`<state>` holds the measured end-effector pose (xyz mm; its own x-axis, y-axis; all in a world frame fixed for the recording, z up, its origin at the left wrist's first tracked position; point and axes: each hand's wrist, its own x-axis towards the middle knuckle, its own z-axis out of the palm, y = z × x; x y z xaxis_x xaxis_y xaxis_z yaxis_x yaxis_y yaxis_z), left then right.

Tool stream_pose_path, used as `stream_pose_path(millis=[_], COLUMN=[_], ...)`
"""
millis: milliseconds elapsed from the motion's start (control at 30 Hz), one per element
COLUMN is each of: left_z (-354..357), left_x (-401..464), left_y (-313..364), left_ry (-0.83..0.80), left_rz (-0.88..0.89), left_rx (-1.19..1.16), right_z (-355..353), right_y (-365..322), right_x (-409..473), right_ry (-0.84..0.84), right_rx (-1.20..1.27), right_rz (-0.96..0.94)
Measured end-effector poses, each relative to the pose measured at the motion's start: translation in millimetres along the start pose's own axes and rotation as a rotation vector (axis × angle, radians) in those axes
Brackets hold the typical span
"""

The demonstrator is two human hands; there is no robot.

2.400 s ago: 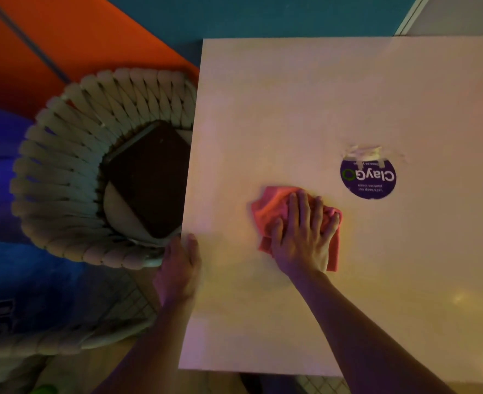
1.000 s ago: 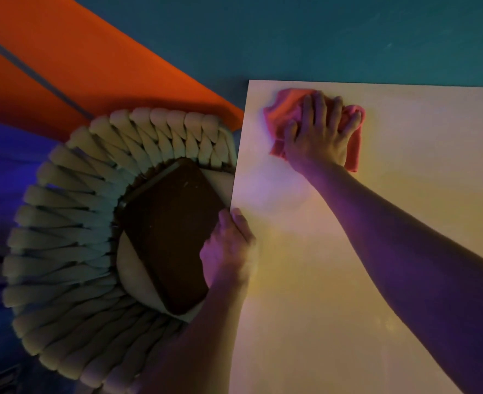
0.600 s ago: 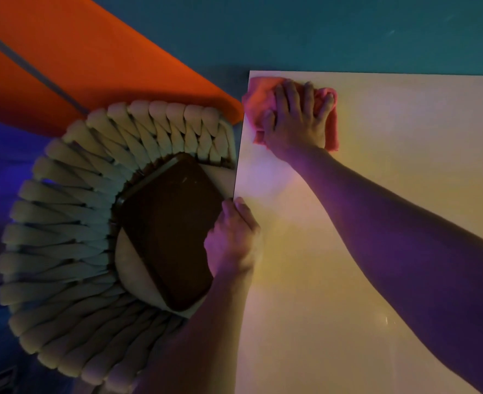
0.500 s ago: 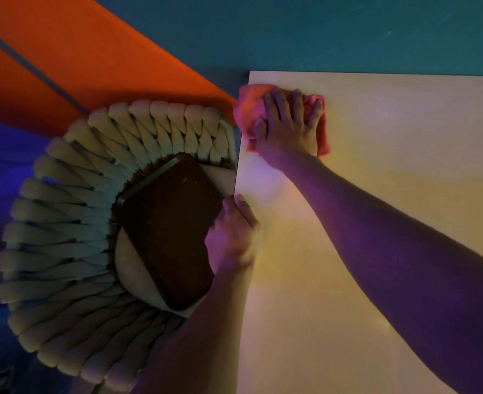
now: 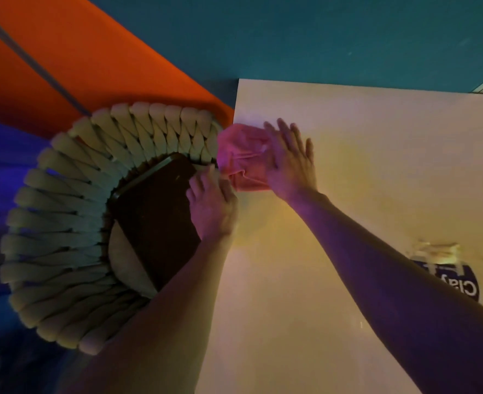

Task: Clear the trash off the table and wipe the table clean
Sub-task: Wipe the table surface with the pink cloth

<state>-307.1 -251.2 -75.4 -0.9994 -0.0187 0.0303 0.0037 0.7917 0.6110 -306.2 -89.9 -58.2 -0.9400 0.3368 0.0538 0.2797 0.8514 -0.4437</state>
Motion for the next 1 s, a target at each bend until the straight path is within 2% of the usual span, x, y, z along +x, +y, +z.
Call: stream_pose_path(millis=[67,133,267,367,433,600,767,833,933,967,1000], left_z=[7.0,17.5,54.0,69.1,69.2,65.2,72.8,72.6,81.1,80.6,82.5], left_x=[18.2,34.8,51.3,56.1,62.6,102.0,155.9,170.8,185.5,189.1,195.4], left_y=[12.1,36.0,65.2,62.2,64.8,86.0,88.5,97.6,117.1,120.6,120.0], left_ry=[0.074,0.044,-0.168,-0.122,-0.136,-0.191,-0.202,-0.207,-0.319,-0.327,-0.298], left_rz=[0.121,0.182,0.129,0.117,0.090,-0.095,-0.149,-0.213,-0.325,-0.291,-0.218], left_rx=[0.082,0.140,0.302,0.383,0.386,0.315,0.233,0.121,-0.326,-0.371,-0.260], right_z=[-2.2,-1.5,5.9,11.6,13.9,15.9,22.0,23.2,26.0,25.4,24.9], right_y=[20.5,37.9,51.2,50.8,51.6,50.5,50.1,49.9,52.8,52.1,52.0], right_x=[-2.1,-5.5,-7.2,-3.5,-3.1,5.8,19.2,18.1,19.9,21.6,23.3], right_ry=[0.018,0.036,0.098,0.176,0.169,0.082,0.032,0.032,0.039,0.041,0.045], right_rx=[0.001,-0.021,-0.031,-0.057,-0.075,-0.159,-0.206,-0.205,-0.220,-0.218,-0.217], right_rz=[0.108,0.121,0.081,0.097,0.098,0.119,0.142,0.137,0.140,0.139,0.135])
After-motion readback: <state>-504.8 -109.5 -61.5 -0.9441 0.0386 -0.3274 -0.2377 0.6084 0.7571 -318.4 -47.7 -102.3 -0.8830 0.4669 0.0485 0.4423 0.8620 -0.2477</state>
